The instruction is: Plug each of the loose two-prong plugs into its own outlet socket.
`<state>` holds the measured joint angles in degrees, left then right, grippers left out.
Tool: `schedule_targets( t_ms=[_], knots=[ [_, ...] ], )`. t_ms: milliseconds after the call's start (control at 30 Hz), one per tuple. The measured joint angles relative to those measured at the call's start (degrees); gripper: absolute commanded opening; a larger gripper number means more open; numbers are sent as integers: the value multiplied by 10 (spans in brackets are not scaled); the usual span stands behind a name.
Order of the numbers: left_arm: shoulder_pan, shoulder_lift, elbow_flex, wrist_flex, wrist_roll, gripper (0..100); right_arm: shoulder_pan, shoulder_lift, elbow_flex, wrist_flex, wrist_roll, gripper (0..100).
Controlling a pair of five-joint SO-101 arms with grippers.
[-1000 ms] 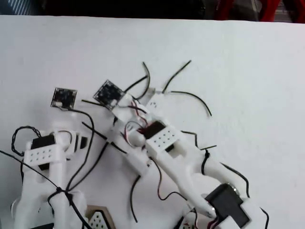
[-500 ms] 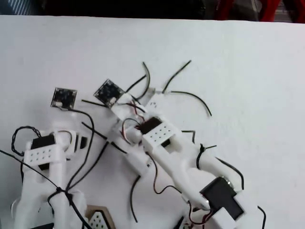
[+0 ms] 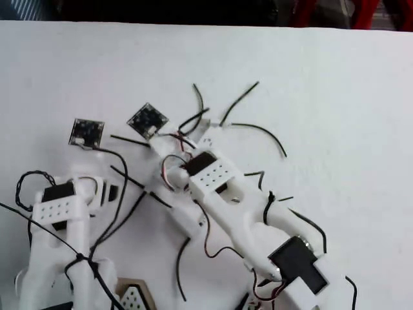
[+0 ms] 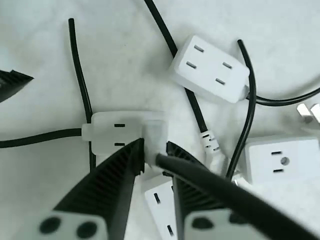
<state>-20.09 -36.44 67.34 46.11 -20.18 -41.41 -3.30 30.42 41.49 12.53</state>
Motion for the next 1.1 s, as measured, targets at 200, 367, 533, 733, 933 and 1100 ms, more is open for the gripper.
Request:
schedule_targets(
  t_ms=[200, 367, 533, 733, 933, 1100],
  knots=[
    [0, 0, 0, 0, 0, 249, 0, 5, -5, 15, -6, 17],
    [0, 0, 0, 0, 0, 249, 1, 18, -26, 20, -18, 17],
    [0, 0, 0, 0, 0, 249, 0, 18, -30, 24, -31, 17],
    [0, 0, 0, 0, 0, 249, 1, 18, -30, 42, -33, 17],
    [0, 0, 0, 0, 0, 249, 3, 33, -36, 41, -33, 17],
    [0, 0, 0, 0, 0, 249, 5, 68, -89, 88, -34, 17]
  ],
)
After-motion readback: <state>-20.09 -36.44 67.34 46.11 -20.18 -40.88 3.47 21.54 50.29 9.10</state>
